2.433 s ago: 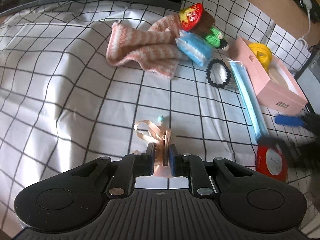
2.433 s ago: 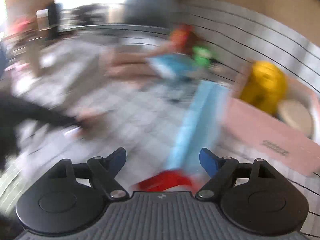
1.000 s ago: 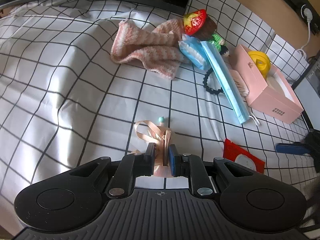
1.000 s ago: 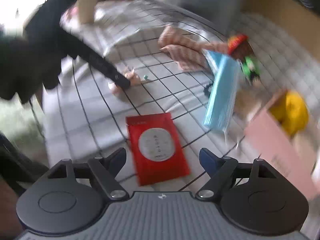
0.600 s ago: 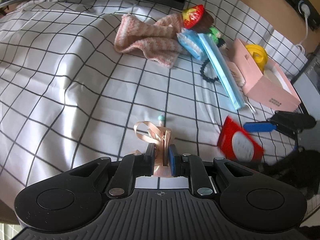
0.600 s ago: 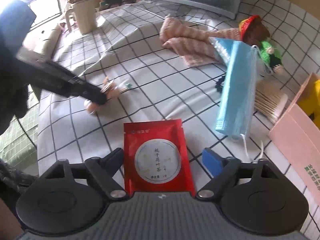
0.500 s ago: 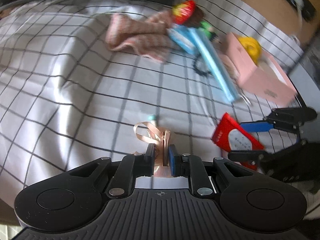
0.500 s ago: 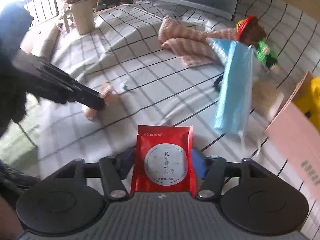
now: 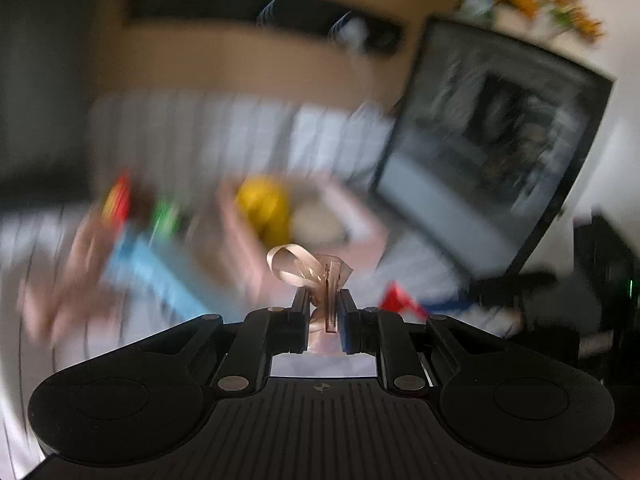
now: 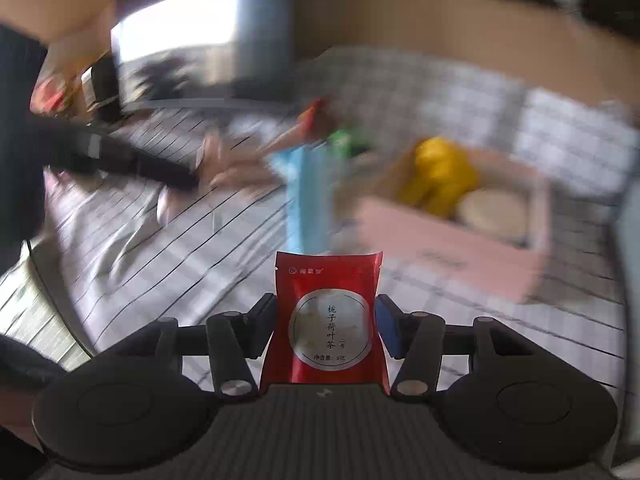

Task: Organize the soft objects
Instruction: 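Carry the ribbon bow and red packet toward the pink box with both grippers, then lower the ribbon bow and red packet into the pink box, open both grippers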

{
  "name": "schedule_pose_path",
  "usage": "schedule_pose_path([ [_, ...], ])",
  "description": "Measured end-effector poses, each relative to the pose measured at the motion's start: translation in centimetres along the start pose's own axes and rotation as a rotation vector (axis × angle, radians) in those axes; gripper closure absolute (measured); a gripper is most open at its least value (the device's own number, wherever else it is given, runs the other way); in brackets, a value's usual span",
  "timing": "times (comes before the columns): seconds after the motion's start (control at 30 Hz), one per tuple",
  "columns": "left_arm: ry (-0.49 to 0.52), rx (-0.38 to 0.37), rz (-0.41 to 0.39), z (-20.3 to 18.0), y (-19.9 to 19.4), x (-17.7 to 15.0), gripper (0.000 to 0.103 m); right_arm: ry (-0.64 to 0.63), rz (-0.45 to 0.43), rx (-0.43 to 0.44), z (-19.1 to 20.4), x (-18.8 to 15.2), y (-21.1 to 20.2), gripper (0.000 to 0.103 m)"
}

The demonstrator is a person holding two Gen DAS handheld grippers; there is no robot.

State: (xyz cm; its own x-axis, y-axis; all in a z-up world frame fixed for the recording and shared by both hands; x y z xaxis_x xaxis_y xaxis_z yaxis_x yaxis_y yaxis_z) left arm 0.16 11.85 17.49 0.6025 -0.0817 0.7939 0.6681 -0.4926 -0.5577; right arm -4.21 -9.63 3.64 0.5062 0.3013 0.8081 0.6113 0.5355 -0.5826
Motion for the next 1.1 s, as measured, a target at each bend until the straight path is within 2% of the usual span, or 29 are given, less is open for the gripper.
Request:
schedule_pose_path([
  [0.1, 0.065, 0.004, -0.064, -0.7, 2.9, 5.0, 0.084, 0.06, -0.052, -0.083, -1.5, -0.3, -2.0, 0.049],
  [0.2, 0.034, -0.001, -0.06, 0.0, 8.2, 8.2, 0.083, 0.108, -0.075, -0.141, -2.4, -1.0, -2.9, 0.049],
  [0.3, 0.009, 0.031, -0.051, 1.2, 12.3, 8.8, 0.082, 0.135, -0.093, -0.208, -3.0, -2.0, -3.8, 0.049],
  [0.4, -0.097, 0.055, -0.035, 3.3, 13.4, 7.9, 0.082, 0.177, -0.11, -0.26, -3.7, -2.9, -4.7, 0.049],
  [0.5, -0.189, 0.06, 0.001, 4.6, 12.5, 5.9, 0.082, 0.223, -0.113, -0.308, -5.0, -3.3, -4.9, 0.049],
  [0.6, -0.244, 0.056, 0.057, 4.5, 10.9, 1.8, 0.082, 0.239, -0.118, -0.322, -6.1, -2.5, -4.5, 0.049],
  [0.7, -0.311, 0.058, 0.12, 4.5, 9.2, -3.0, 0.082, 0.202, -0.156, -0.329, -7.0, 0.4, -4.0, 0.049],
  [0.8, -0.369, 0.059, 0.187, 4.9, 8.5, -7.4, 0.082, 0.172, -0.24, -0.314, -8.6, 5.3, -3.1, 0.048],
  [0.83, -0.394, 0.075, 0.206, 5.3, 8.6, -8.5, 0.082, 0.169, -0.265, -0.312, -9.3, 7.2, -2.5, 0.046],
  [0.9, -0.445, 0.128, 0.237, 6.2, 8.0, -10.5, 0.082, 0.191, -0.302, -0.293, -10.9, 10.9, -0.7, 0.032],
  [1.0, -0.507, 0.209, 0.25, 7.9, 7.3, -12.1, 0.083, 0.213, -0.266, -0.264, -12.9, 14.3, 1.9, 0.031],
  [1.1, -0.579, 0.26, 0.215, 9.7, 6.1, -12.9, 0.083, 0.192, -0.244, -0.282, -13.0, 14.5, 2.8, 0.031],
])
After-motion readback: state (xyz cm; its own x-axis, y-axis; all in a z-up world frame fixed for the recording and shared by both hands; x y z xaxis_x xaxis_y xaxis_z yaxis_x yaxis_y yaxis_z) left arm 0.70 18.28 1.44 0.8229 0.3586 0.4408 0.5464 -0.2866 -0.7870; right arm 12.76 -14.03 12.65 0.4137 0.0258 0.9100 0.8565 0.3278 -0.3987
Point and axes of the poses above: each gripper's, at about its wrist camera, not at the fingertips, and y roughly the way its jaws point, z to its left, x to its top, the point moved 3 cm from there along y, roughly the way its jaws point, and after that the axes turned 1 degree about -x, right-handed, at the moved point
